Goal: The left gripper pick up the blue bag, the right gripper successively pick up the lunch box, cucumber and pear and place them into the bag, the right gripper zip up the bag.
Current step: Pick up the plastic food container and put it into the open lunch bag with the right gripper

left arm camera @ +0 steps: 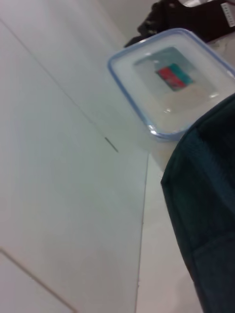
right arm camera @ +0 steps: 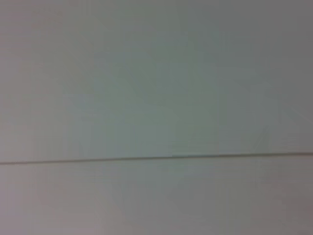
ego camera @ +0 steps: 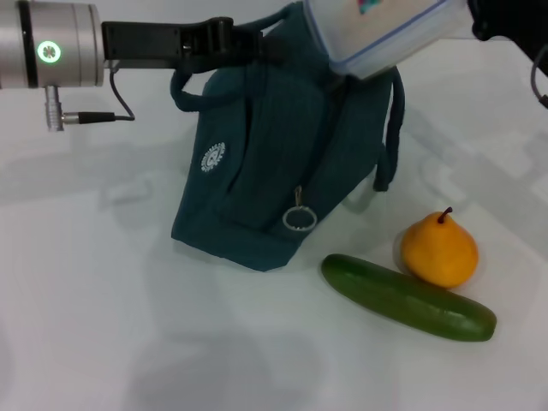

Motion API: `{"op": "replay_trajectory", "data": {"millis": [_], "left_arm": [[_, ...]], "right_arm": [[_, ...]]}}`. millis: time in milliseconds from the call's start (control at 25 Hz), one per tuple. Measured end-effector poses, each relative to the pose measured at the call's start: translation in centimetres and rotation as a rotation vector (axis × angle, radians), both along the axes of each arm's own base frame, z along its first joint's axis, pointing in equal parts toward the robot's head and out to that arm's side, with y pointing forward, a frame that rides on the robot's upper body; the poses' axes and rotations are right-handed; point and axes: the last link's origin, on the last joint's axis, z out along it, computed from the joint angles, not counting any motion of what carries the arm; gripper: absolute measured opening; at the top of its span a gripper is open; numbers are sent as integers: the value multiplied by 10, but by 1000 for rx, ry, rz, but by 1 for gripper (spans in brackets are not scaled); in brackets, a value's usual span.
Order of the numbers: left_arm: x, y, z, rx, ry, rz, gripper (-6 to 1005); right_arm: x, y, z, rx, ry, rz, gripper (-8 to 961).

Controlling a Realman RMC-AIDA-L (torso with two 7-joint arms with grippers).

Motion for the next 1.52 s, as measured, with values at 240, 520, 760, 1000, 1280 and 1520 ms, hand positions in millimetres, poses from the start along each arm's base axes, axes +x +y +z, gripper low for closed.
{"op": "replay_trajectory", "data": {"millis": [240,520,760,1000,1280,1520], "left_arm": [[-1,2,0,13,-17,14,64],[-4,4,2,2,-95,48,64],[-2,4,2,9,-112,38,64],[10,9,-2,-4,-159,21,64],[23,14,-12,-45,-211,3,64],[31,13,-25,-96,-230,-3,64]], "right_arm": [[0,0,-9,-31,-49,-5,94],[-11,-1,-16,-54,-81,41,95],[-13,-4,-15,-53,-72,66,95],[-11,-5,-21,-74,-98,60,94],[9,-9,-27,-80,-151,-15,95],[9,-13,-29,-86,-153,1,94]]}}
